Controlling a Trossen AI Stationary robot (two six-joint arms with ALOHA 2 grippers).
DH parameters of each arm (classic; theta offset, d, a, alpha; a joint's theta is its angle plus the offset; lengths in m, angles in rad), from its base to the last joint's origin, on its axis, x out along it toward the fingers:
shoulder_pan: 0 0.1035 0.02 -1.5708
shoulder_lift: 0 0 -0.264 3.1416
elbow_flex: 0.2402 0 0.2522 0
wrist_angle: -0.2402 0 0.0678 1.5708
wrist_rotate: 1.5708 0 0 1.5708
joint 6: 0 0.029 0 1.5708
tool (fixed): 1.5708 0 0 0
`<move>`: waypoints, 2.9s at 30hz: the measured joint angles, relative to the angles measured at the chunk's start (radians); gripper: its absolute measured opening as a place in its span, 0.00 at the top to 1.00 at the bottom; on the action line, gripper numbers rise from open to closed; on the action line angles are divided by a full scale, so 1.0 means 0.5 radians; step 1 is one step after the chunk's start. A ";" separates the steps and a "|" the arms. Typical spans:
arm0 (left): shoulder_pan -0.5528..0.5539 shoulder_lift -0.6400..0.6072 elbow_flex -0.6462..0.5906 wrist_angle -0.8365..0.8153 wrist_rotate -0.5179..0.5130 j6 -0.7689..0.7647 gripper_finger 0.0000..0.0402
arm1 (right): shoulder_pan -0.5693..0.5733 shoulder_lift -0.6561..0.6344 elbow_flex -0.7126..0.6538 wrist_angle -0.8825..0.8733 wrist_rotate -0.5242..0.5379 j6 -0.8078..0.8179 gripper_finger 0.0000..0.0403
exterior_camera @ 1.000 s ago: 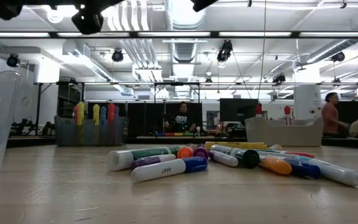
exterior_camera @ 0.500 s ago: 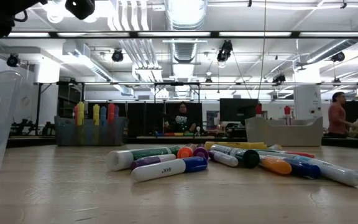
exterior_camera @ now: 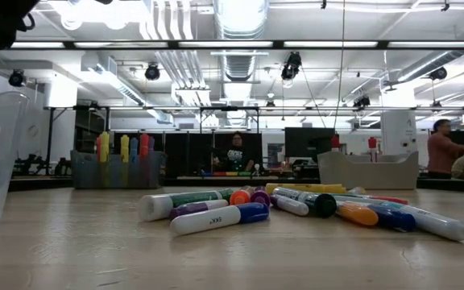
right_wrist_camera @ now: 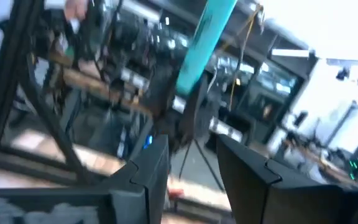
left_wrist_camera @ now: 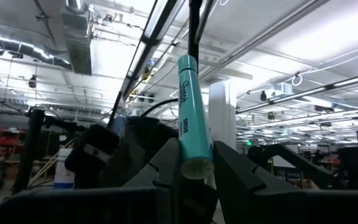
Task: Pick & Place Markers
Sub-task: Put the light blue highlighter pen into the black bin
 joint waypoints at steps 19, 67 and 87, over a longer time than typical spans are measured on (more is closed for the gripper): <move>0.004 0.165 0.086 0.114 -0.140 0.106 0.83 | -0.310 0.004 0.000 0.391 -0.879 0.582 0.64; 0.052 0.631 0.352 0.277 -0.255 0.248 0.83 | -0.345 0.008 0.031 0.480 -0.911 0.605 0.80; 0.055 0.640 0.359 0.093 -0.360 0.049 0.69 | -0.373 0.008 0.031 0.375 -0.933 0.674 0.83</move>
